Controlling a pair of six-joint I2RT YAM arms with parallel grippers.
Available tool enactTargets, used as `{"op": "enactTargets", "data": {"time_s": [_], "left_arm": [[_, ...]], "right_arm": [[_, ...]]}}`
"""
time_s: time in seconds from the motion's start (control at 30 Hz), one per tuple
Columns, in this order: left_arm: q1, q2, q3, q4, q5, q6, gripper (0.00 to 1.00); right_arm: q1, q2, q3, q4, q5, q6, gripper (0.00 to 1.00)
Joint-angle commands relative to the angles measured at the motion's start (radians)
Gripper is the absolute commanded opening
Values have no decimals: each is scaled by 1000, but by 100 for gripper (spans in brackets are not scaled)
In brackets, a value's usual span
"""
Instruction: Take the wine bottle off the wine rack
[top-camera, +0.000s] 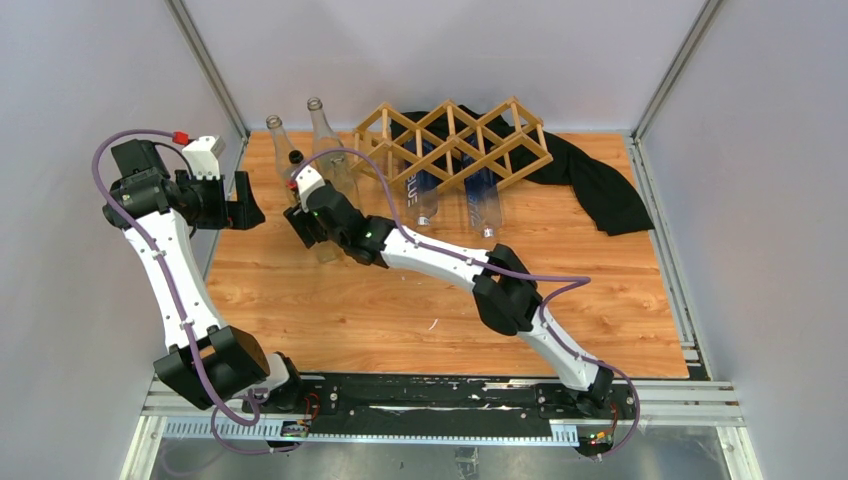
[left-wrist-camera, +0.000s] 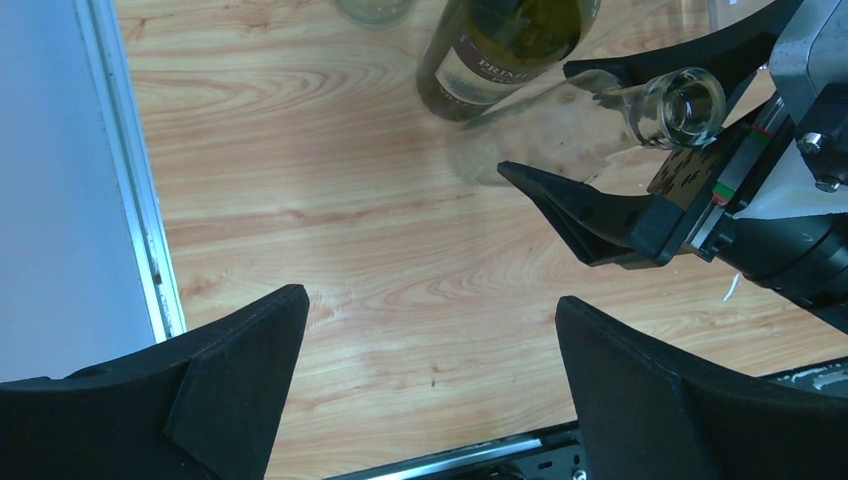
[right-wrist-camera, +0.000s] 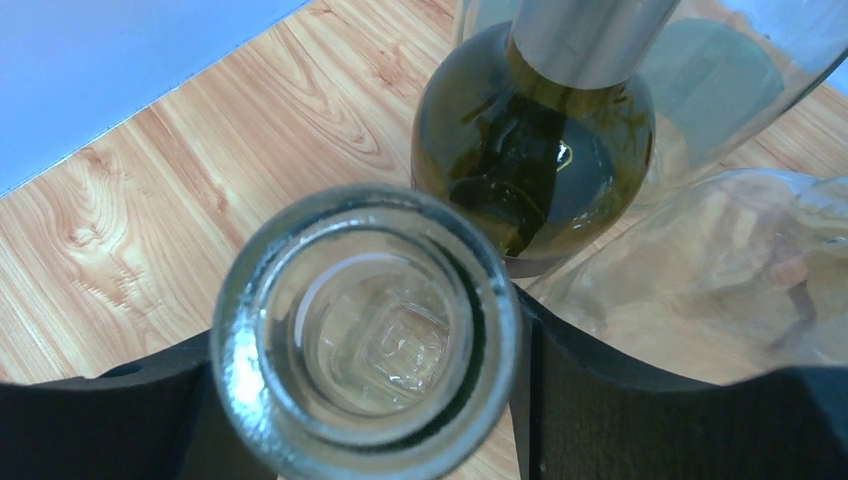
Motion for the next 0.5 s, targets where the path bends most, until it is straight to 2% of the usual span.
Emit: {"op": "enactTargets", "data": {"time_s": [0.0,0.1,0.23,0.47], "left_arm": [[9,-5,8,-12,26,10,100],[8,-11,3,-11,39,6,100],[9,-17,1,-12,48,-2,100],[8,-26,8,-14,49,-10,100]], "right_arm": [[-4,-68,-44,38,25,-10,69],[-3,-101,-61,11,24,-9,80],[1,-130,-52,-48,30,-8,88],[8,-179,-1,-181,44,6,93]]}}
